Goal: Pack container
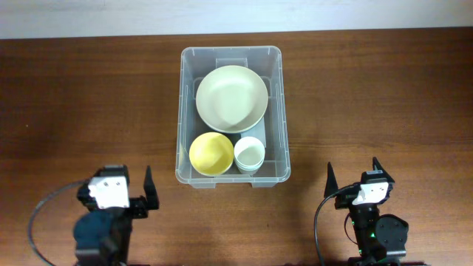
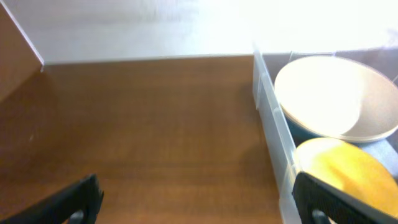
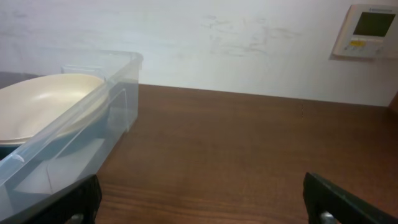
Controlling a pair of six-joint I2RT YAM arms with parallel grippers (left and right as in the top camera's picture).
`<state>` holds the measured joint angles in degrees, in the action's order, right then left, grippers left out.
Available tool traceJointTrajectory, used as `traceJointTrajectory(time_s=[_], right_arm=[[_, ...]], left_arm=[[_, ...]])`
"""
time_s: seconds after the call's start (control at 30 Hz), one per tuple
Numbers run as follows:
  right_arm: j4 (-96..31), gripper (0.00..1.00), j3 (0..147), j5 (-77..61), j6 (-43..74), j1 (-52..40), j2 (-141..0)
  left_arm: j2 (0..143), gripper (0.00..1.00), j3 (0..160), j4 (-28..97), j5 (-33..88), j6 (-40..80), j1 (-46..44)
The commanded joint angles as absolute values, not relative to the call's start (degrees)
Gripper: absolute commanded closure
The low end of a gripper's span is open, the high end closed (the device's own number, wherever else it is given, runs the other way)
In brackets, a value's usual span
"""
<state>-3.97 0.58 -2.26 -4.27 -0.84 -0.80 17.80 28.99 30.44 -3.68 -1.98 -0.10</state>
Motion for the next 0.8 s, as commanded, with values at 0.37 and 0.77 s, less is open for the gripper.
traceJointTrajectory(time_s=[0.37, 0.77], right_arm=[[-4.3, 0.01, 0.3, -2.8, -4.3, -1.0, -0.4], [-4.3, 0.01, 0.3, -2.8, -4.3, -1.0, -0.4]], left_arm=[[0.3, 0.0, 0.8, 0.1, -4.6, -5.4, -1.1], [0.3, 0.0, 0.5, 3.9, -6.3, -5.7, -1.1]])
